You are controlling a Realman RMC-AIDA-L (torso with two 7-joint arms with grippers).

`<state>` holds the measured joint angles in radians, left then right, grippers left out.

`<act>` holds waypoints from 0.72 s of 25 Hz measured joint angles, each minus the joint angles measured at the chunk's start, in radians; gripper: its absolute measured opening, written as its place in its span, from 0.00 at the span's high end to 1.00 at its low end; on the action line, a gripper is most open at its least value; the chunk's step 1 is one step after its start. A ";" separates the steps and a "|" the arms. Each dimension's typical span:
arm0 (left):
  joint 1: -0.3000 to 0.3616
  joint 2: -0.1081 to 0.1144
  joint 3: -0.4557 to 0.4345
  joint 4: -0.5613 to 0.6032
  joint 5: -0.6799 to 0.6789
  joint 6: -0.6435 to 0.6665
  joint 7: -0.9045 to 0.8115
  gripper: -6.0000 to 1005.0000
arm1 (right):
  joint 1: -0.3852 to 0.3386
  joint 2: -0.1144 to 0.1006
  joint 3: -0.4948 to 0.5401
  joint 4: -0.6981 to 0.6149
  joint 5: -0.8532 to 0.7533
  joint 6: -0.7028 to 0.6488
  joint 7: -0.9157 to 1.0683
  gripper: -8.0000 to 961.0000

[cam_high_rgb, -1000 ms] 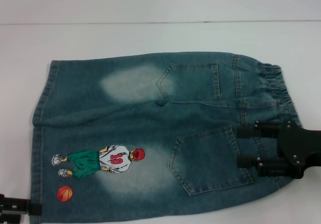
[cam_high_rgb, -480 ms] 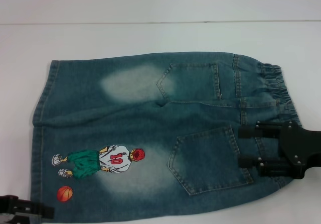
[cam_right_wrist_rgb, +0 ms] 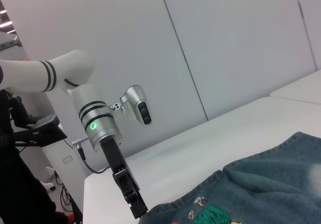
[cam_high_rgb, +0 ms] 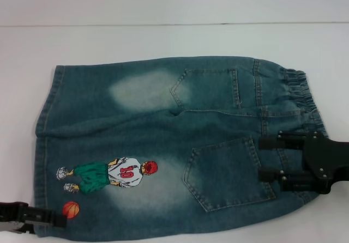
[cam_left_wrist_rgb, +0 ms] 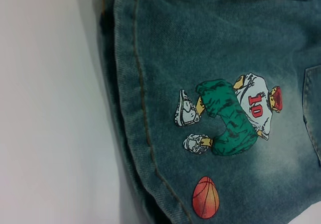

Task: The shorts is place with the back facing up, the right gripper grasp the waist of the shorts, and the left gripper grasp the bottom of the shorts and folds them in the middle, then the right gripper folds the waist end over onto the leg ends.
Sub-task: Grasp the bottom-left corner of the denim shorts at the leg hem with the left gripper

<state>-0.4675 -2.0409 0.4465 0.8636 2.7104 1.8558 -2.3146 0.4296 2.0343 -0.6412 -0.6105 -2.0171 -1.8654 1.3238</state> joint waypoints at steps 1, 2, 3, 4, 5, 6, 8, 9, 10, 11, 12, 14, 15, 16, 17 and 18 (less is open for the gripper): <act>0.000 -0.001 0.000 0.000 0.000 0.000 0.002 0.12 | 0.000 0.000 0.000 0.000 0.000 0.000 0.000 0.21; 0.000 -0.001 0.000 0.000 0.000 0.000 0.004 0.12 | -0.001 0.000 0.001 0.000 0.000 0.000 0.000 0.21; 0.000 -0.001 0.000 0.000 0.000 0.000 0.007 0.12 | -0.001 -0.001 0.002 0.000 0.000 0.000 0.000 0.20; 0.001 -0.001 0.000 0.000 0.000 0.000 0.009 0.14 | -0.001 -0.001 0.004 0.000 0.000 0.000 0.000 0.20; 0.002 -0.001 0.000 0.001 0.000 0.001 0.011 0.16 | -0.001 -0.001 0.006 0.000 0.000 0.000 0.000 0.20; 0.003 -0.001 -0.002 0.003 0.000 0.002 0.014 0.18 | -0.001 -0.002 0.008 0.000 0.000 0.000 0.000 0.20; 0.004 -0.003 -0.007 0.008 0.000 0.000 0.020 0.22 | -0.001 -0.002 0.013 0.000 0.000 0.000 0.000 0.20; 0.005 -0.004 -0.009 0.009 0.000 -0.004 0.023 0.24 | -0.001 -0.002 0.014 0.000 0.000 0.000 0.000 0.20; 0.005 -0.004 -0.010 0.009 0.000 -0.007 0.023 0.26 | -0.001 -0.002 0.016 0.000 0.000 0.000 0.000 0.20; 0.004 -0.004 -0.010 0.008 0.000 -0.010 0.023 0.28 | -0.002 -0.002 0.017 0.000 0.000 0.000 0.000 0.20; 0.003 -0.004 -0.009 0.008 0.000 -0.012 0.024 0.30 | -0.002 -0.002 0.018 0.000 0.000 0.000 0.000 0.20; 0.001 -0.004 -0.006 0.007 0.000 -0.014 0.025 0.34 | -0.002 -0.002 0.018 0.000 0.000 0.000 0.000 0.20; -0.001 -0.004 -0.004 0.006 0.000 -0.015 0.026 0.36 | -0.002 -0.002 0.018 0.000 0.000 0.000 0.000 0.20; -0.003 -0.004 -0.003 0.006 0.000 -0.015 0.027 0.38 | -0.002 -0.002 0.018 0.000 0.000 0.000 0.000 0.20; -0.004 -0.004 -0.002 0.005 0.000 -0.015 0.028 0.40 | -0.002 -0.002 0.018 0.000 0.000 0.000 0.001 0.21; -0.005 -0.004 -0.002 0.005 0.000 -0.014 0.030 0.42 | -0.002 -0.002 0.019 0.000 0.000 0.000 0.003 0.21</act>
<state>-0.4722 -2.0448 0.4449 0.8689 2.7104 1.8415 -2.2850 0.4279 2.0325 -0.6222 -0.6110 -2.0172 -1.8653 1.3270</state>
